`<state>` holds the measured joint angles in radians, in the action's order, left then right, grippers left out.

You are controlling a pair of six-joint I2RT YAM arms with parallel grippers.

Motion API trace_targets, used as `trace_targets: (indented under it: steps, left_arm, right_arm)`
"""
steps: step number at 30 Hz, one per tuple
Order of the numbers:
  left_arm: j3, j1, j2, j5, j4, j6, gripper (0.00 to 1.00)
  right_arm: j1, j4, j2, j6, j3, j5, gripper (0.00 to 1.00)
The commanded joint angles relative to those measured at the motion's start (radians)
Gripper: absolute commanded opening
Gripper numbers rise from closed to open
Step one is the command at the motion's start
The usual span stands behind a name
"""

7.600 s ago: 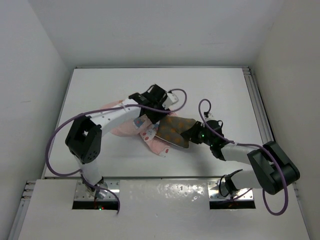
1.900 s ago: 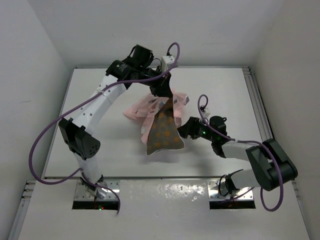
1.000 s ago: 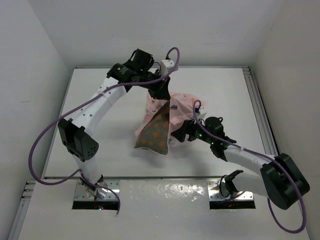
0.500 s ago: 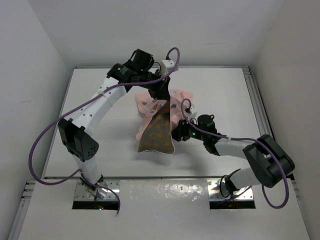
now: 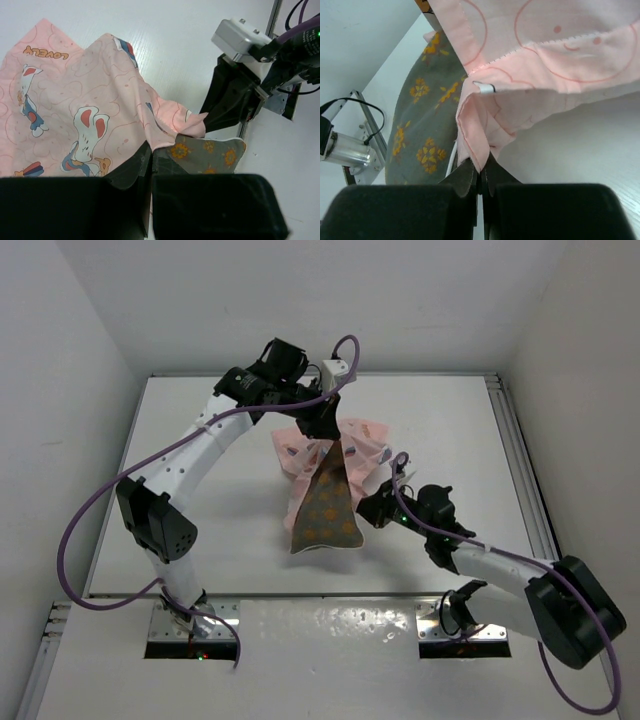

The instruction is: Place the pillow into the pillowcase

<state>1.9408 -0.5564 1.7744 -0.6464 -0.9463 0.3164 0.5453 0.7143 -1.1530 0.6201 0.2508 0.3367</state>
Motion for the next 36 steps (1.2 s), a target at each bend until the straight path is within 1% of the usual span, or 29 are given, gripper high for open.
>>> trace_targets:
  steps: [1, 2, 5, 7, 11, 14, 15, 16, 17, 19, 20, 21, 22, 23, 24, 25, 26, 27, 28, 30, 31, 32, 33, 34, 35, 36]
  left_arm:
    - [0.073, -0.002, -0.069, -0.053, 0.087, 0.006, 0.0]
    - [0.101, -0.005, -0.061, -0.058, 0.083, 0.009, 0.0]
    - [0.098, -0.007, -0.066, -0.026, 0.083, 0.015, 0.0]
    - [0.06, -0.007, -0.07, 0.02, 0.09, 0.006, 0.0]
    - [-0.031, -0.002, -0.075, 0.189, 0.119, -0.007, 0.0]
    - [-0.121, 0.007, -0.053, 0.225, 0.168, -0.008, 0.03]
    - [-0.135, 0.007, -0.026, 0.231, 0.205, -0.023, 0.09]
    - [-0.144, 0.007, -0.004, 0.225, 0.219, -0.04, 0.13]
    - [-0.14, 0.006, 0.047, 0.211, 0.228, -0.059, 0.23]
    - [-0.112, 0.001, 0.104, 0.179, 0.218, -0.071, 0.33]
    - [-0.1, 0.001, 0.147, 0.166, 0.207, -0.071, 0.45]
    - [-0.092, 0.001, 0.161, 0.143, 0.17, -0.069, 0.5]
    - [-0.089, 0.001, 0.169, 0.134, 0.15, -0.056, 0.54]
    - [-0.101, 0.001, 0.16, 0.131, 0.132, -0.047, 0.63]
    - [-0.12, 0.004, 0.14, 0.125, 0.132, -0.036, 0.67]
    - [-0.169, 0.004, 0.12, 0.128, 0.135, -0.019, 0.74]
    - [-0.199, 0.007, 0.061, 0.134, 0.151, -0.01, 0.91]
    - [-0.229, 0.015, 0.025, 0.145, 0.161, -0.001, 0.99]
    - [-0.287, 0.018, -0.046, 0.155, 0.165, 0.019, 1.0]
    - [-0.345, 0.029, -0.114, 0.204, 0.161, 0.048, 1.0]
    - [-0.408, 0.036, -0.14, 0.209, 0.149, 0.09, 0.99]
    - [-0.448, 0.044, -0.188, 0.191, 0.103, 0.122, 0.47]
    - [-0.544, 0.056, -0.234, 0.186, 0.089, 0.13, 0.03]
    - [-0.601, 0.062, -0.256, 0.188, 0.083, 0.125, 0.0]
    - [-0.661, 0.061, -0.274, 0.192, 0.08, 0.128, 0.0]
    - [-0.774, 0.062, -0.291, 0.206, 0.087, 0.13, 0.0]
  right_arm:
    - [-0.03, -0.013, 0.079, -0.075, -0.033, -0.015, 0.0]
    - [-0.054, -0.004, 0.093, -0.069, -0.054, 0.001, 0.0]
    - [-0.077, 0.019, 0.162, -0.048, -0.065, 0.045, 0.0]
    - [-0.079, 0.007, 0.203, -0.039, -0.039, 0.062, 0.0]
    - [-0.059, -0.058, 0.298, -0.02, 0.04, 0.195, 0.0]
    - [-0.031, -0.046, 0.323, 0.026, 0.053, 0.232, 0.0]
    - [-0.03, -0.029, 0.326, 0.042, 0.045, 0.231, 0.0]
    - [-0.03, 0.006, 0.323, 0.07, 0.018, 0.226, 0.0]
    - [-0.031, 0.02, 0.317, 0.09, -0.005, 0.187, 0.0]
    - [-0.051, 0.08, 0.28, 0.14, -0.07, 0.156, 0.0]
    - [-0.065, 0.106, 0.265, 0.164, -0.091, 0.156, 0.0]
    - [-0.086, 0.161, 0.251, 0.208, -0.125, 0.165, 0.0]
    - [-0.099, 0.177, 0.24, 0.222, -0.139, 0.17, 0.0]
    - [-0.105, 0.18, 0.231, 0.236, -0.162, 0.171, 0.0]
    - [-0.12, 0.178, 0.228, 0.247, -0.172, 0.162, 0.0]
    - [-0.13, 0.177, 0.231, 0.245, -0.183, 0.156, 0.0]
    - [-0.136, 0.172, 0.233, 0.244, -0.199, 0.145, 0.0]
    - [-0.154, 0.143, 0.233, 0.237, -0.203, 0.14, 0.0]
    - [-0.157, 0.123, 0.234, 0.231, -0.205, 0.136, 0.0]
    - [-0.177, 0.062, 0.237, 0.216, -0.209, 0.131, 0.0]
    - [-0.179, 0.048, 0.237, 0.216, -0.212, 0.127, 0.0]
    - [-0.183, 0.039, 0.24, 0.217, -0.223, 0.127, 0.0]
    - [-0.188, 0.03, 0.248, 0.222, -0.228, 0.124, 0.0]
    - [-0.189, 0.018, 0.254, 0.222, -0.229, 0.121, 0.0]
    - [-0.188, -0.013, 0.26, 0.218, -0.231, 0.117, 0.0]
    - [-0.188, -0.027, 0.274, 0.207, -0.228, 0.116, 0.0]
